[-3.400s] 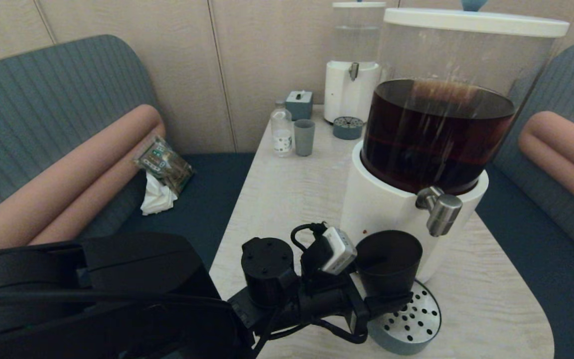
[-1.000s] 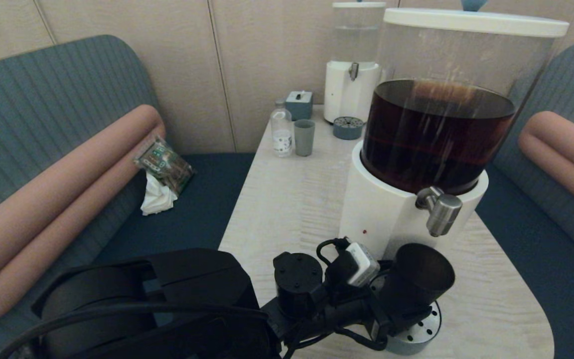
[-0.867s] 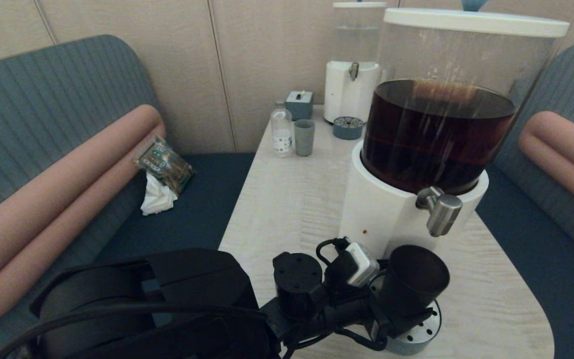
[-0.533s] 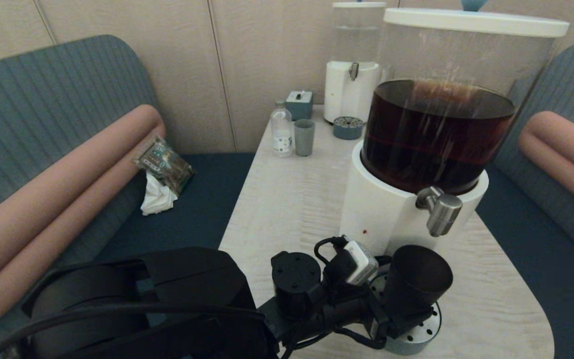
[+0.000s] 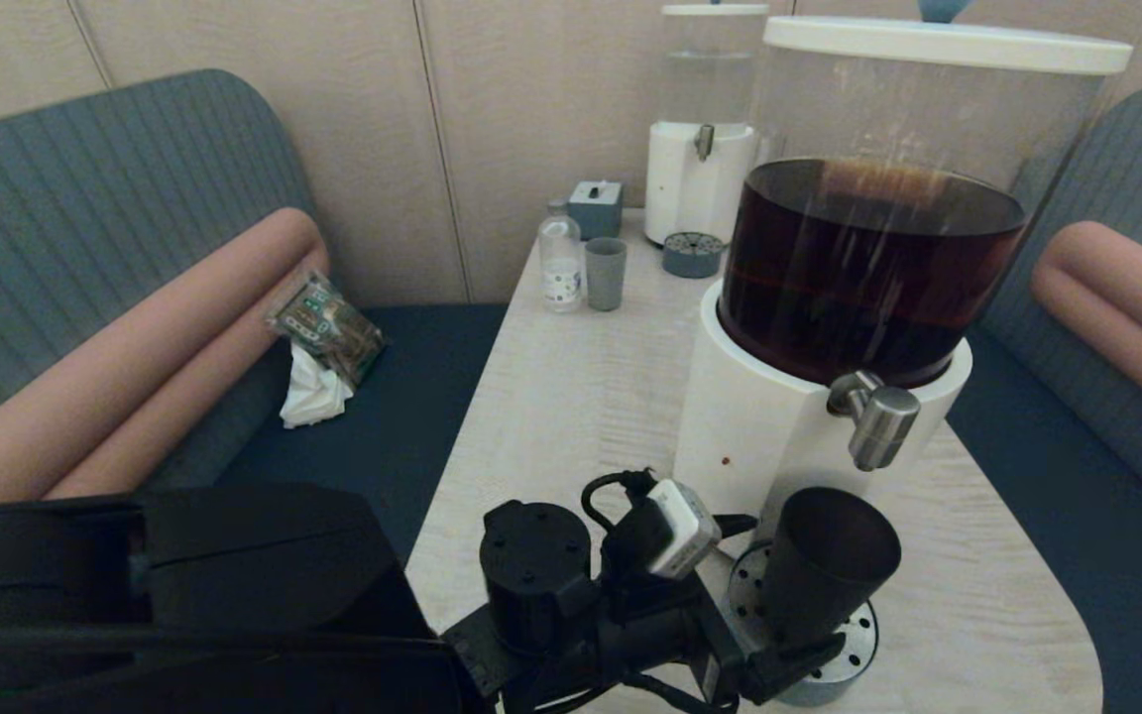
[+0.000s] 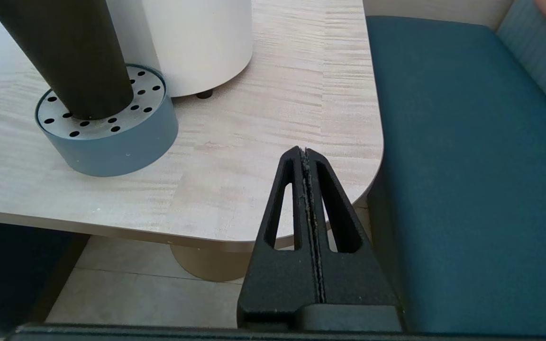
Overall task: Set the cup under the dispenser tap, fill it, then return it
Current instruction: Turn on the faucet
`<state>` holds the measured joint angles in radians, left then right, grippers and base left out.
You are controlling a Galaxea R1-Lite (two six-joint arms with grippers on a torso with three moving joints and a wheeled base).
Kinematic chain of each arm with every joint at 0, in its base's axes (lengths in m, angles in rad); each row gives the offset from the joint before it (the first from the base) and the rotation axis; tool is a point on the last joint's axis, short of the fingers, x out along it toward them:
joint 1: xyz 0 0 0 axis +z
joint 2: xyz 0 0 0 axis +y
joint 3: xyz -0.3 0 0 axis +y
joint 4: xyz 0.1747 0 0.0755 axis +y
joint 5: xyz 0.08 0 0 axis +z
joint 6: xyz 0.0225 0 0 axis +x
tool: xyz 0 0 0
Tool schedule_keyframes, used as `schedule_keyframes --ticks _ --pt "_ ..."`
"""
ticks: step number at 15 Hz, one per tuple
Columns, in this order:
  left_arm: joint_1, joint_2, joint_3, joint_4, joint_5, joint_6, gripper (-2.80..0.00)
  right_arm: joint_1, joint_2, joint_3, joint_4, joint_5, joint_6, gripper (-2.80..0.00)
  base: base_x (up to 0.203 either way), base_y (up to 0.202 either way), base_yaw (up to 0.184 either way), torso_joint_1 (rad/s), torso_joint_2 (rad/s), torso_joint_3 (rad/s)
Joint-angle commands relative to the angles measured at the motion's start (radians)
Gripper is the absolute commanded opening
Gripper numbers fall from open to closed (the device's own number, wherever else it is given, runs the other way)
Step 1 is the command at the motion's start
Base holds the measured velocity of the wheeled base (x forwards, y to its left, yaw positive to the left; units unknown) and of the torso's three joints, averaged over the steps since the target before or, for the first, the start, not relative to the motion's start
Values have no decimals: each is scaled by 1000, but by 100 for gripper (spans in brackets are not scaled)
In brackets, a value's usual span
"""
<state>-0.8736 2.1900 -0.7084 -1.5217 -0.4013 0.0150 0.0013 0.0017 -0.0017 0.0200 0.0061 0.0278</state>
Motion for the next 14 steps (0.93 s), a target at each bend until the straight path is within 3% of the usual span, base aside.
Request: schedule_keyframes --ticks 1,7,10,11,14 --pt "1 -111 81 -8 8 1 0 0 0 0 0 0 1 -280 0 0 0 0 0 0" --pt "16 -379 294 -8 91 -2 0 0 0 0 0 0 0 -280 0 0 0 0 0 0" --pt "117 -505 369 -8 164 -6 0 0 0 0 0 0 0 -280 0 0 0 0 0 0" --pt "165 -533 384 -8 186 -7 -280 0 0 0 0 1 0 -280 0 0 0 0 0 0" --pt "297 -619 400 -8 285 -4 -280 0 0 0 0 0 0 -280 0 0 0 0 0 0"
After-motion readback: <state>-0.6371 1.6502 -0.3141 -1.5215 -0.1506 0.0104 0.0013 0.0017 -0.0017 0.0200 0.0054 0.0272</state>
